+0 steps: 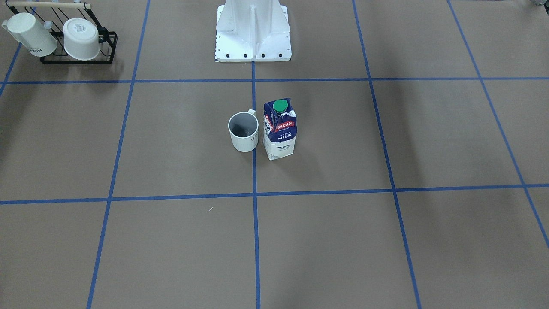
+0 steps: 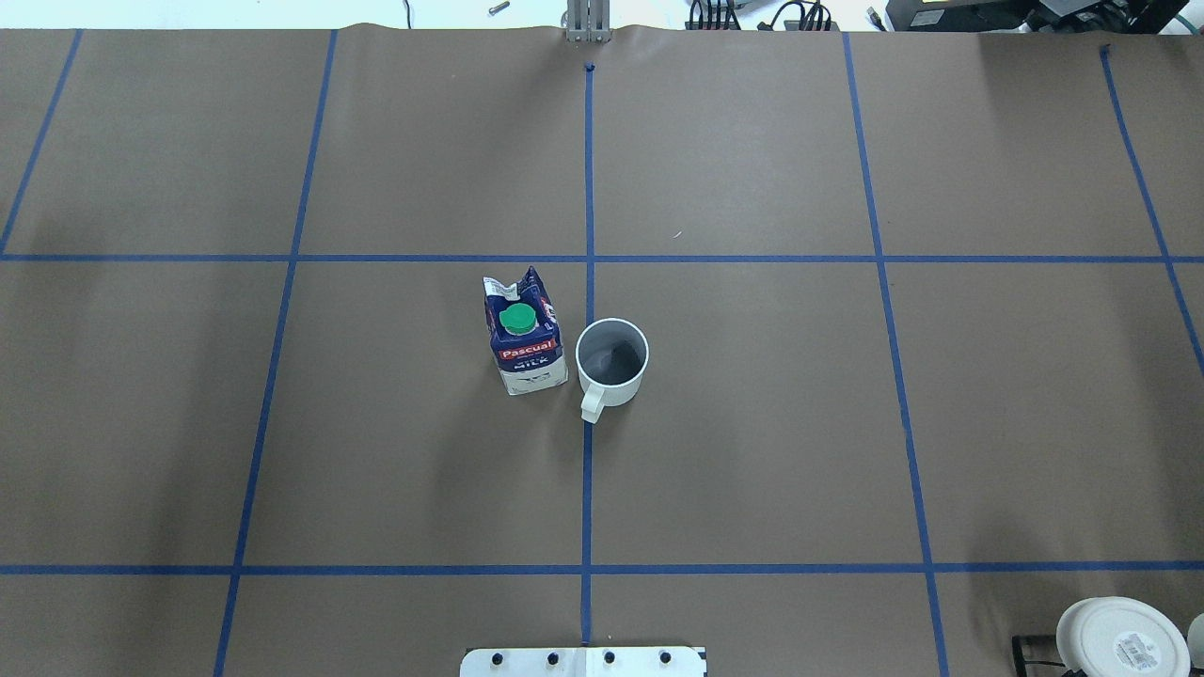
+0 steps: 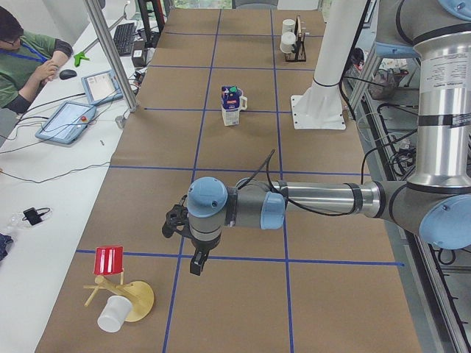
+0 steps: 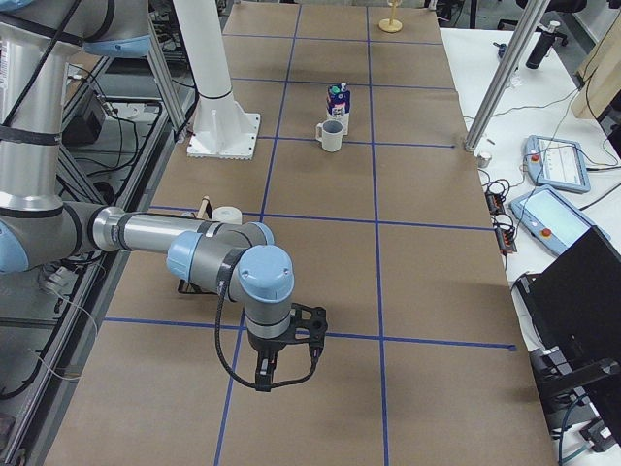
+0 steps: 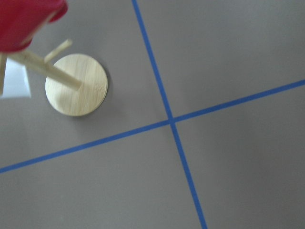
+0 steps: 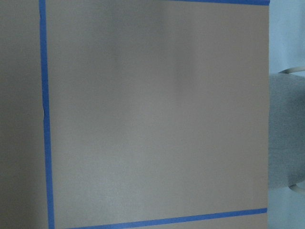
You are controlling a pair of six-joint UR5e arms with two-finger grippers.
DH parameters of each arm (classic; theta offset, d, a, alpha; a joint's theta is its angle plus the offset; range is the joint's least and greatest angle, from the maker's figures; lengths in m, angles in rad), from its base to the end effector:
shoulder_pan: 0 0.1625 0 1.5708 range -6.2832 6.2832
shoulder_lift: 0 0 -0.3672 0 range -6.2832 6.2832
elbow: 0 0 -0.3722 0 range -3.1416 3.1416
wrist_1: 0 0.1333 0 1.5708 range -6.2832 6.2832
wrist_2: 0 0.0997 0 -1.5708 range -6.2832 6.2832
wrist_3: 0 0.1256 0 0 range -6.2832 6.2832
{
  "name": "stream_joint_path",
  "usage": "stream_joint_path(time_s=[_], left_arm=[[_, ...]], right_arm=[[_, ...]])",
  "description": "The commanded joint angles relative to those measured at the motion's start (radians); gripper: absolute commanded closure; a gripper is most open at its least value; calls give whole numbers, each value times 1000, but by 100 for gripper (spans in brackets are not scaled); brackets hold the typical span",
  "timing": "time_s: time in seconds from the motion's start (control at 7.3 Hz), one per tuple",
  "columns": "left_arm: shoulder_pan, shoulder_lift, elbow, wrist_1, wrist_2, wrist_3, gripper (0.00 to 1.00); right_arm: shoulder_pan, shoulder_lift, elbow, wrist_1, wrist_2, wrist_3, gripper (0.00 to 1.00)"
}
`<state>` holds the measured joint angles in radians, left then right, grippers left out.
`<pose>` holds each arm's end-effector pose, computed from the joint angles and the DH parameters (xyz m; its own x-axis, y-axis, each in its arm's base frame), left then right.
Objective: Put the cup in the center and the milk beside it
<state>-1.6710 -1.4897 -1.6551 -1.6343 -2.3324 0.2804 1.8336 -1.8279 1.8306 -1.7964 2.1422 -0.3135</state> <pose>-0.0912 -0.4411 0.6114 0.7240 0.2492 -0.6432 -0.1046 0.9614 0.2546 0.1548 -0.3236 0.6417 0.8213 0.0273 0.5699 -0.0001 0.9989 -0.0476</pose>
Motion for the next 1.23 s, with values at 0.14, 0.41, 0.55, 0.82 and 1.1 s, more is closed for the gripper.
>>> stream_joint_path(time_s=[0.14, 0.41, 0.55, 0.82, 1.1], left_arm=[[0, 9, 9, -9, -4, -27, 2], [1, 26, 6, -9, -4, -21, 2], [1, 26, 6, -9, 2, -17, 2], [-1, 38, -12, -12, 1, -17, 2], [-1, 40, -12, -9, 2, -17, 2]], right_arm=[[-43, 16, 9, 0, 5, -1, 0], [-48, 16, 13, 0, 7, 1, 0], [-48, 15, 15, 0, 8, 1, 0], [-48, 15, 15, 0, 8, 4, 0], [-48, 13, 15, 2, 8, 2, 0]])
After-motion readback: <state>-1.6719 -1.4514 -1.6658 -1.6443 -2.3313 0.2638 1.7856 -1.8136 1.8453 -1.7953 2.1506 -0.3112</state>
